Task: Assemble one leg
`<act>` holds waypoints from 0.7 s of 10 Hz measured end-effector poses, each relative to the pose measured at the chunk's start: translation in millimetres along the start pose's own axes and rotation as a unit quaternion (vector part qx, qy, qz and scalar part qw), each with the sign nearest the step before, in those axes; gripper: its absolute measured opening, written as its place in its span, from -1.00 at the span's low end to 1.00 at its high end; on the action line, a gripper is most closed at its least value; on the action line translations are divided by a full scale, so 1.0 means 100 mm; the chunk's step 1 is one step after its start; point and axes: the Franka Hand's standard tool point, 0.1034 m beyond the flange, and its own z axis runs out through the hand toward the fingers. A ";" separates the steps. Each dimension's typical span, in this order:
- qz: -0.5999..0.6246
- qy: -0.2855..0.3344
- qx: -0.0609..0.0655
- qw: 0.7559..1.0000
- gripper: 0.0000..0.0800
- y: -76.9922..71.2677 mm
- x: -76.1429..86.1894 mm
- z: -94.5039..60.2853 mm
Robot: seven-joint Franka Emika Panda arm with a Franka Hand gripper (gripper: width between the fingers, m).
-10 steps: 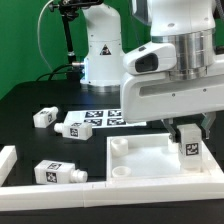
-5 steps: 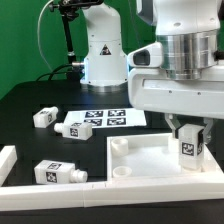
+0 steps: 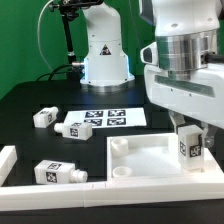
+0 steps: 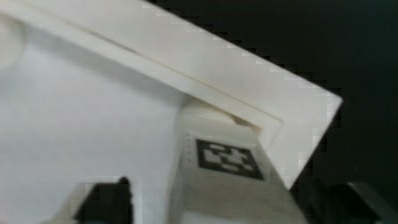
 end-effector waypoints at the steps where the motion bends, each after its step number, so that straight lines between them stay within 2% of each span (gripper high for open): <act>1: -0.097 0.004 0.004 0.995 0.46 0.01 0.04 0.01; 2: -0.205 0.005 0.003 0.979 0.46 0.03 0.07 0.01; 3: -0.259 0.005 0.005 0.966 0.59 0.02 0.04 0.01; 4: -0.261 0.018 0.017 0.965 0.61 0.01 -0.02 0.00; 7: -0.365 0.018 0.012 0.931 0.62 0.04 -0.02 0.01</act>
Offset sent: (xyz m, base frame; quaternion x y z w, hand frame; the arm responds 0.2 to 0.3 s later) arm -0.0281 0.0020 0.0083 -0.0076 0.0829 -0.1155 0.9898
